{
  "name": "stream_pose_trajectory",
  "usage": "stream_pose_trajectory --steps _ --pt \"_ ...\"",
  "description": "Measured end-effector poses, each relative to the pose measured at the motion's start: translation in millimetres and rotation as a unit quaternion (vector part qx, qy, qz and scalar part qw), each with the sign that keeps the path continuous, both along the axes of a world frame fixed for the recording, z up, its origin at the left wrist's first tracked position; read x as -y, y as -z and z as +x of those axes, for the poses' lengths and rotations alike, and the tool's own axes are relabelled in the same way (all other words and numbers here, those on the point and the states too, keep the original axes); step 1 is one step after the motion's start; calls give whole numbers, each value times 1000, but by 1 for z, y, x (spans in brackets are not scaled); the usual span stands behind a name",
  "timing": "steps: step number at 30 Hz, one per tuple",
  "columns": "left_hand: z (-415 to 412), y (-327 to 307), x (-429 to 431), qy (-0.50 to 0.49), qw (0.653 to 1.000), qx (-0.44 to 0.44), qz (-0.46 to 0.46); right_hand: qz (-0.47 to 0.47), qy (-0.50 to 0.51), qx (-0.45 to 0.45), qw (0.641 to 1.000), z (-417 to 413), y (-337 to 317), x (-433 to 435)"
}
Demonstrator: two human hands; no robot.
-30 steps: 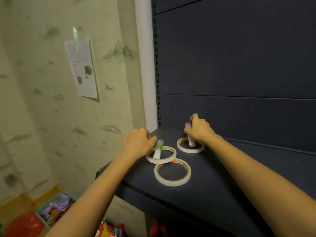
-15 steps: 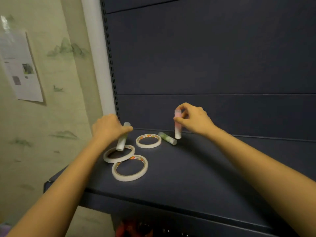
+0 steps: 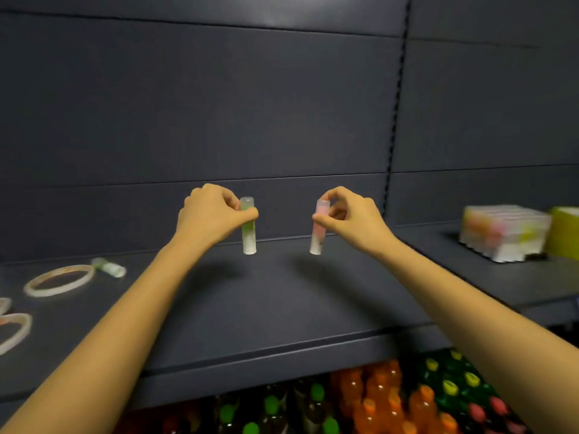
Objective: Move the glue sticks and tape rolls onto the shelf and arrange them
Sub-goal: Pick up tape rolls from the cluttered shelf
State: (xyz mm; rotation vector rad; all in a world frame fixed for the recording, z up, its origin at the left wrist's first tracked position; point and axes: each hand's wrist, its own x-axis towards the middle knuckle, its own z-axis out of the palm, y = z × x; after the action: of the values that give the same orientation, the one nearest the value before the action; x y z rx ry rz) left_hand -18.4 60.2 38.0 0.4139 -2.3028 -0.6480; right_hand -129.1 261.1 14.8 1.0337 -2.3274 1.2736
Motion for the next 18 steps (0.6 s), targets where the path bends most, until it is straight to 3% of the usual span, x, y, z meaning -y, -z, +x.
stream_pose_trajectory --steps 10,18 --pt "-98 27 -232 161 987 9 -7 -2 161 -24 987 -34 26 -248" --pt "-151 33 -350 237 970 -9 -55 -14 245 -45 968 -51 34 -361"
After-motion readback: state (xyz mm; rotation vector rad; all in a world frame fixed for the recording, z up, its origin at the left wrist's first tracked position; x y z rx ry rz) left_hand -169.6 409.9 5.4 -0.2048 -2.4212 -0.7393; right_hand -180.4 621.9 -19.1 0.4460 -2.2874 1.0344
